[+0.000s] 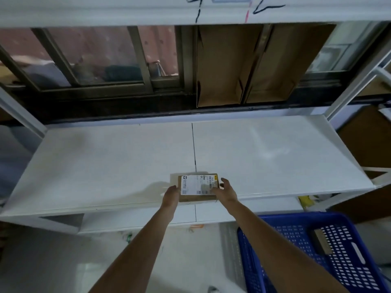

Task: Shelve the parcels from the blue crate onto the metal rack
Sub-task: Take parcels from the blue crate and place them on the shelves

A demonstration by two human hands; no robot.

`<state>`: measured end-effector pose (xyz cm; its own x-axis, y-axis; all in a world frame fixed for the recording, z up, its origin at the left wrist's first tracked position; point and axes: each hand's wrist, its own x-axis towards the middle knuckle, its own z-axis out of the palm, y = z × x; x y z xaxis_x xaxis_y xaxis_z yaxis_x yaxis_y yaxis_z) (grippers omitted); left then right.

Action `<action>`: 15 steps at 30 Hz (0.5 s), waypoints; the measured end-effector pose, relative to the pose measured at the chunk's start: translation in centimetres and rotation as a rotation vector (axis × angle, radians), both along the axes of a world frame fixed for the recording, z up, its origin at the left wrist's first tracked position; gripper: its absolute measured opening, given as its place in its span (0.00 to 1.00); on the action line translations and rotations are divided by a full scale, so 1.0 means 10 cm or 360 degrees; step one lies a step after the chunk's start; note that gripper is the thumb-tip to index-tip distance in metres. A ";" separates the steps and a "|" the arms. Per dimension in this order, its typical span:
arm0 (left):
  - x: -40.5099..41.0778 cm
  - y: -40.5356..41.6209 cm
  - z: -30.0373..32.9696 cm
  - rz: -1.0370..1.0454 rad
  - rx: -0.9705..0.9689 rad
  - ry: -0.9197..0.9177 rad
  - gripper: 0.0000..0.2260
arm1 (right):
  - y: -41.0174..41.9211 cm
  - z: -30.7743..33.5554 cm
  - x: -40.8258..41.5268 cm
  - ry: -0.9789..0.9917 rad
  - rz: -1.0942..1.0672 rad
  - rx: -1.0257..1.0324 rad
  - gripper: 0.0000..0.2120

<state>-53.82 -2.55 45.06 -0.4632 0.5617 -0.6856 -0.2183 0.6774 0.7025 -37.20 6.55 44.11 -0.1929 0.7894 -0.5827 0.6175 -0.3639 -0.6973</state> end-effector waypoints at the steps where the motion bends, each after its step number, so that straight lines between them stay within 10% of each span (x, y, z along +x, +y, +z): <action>1: -0.02 0.00 0.04 0.0015 0.0011 0.0024 0.07 | 0.01 0.04 0.02 0.0010 -0.0028 0.0010 0.31; 15: 0.22 0.33 1.39 -0.0224 0.0452 0.0471 0.02 | -0.01 1.33 1.15 0.0053 -0.0264 0.0384 0.26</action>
<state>-51.61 0.79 58.92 -0.5221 0.7807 -0.3435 0.1013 0.4566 0.8839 -25.66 6.45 57.37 -0.0655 0.9268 -0.3698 0.5388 -0.2791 -0.7949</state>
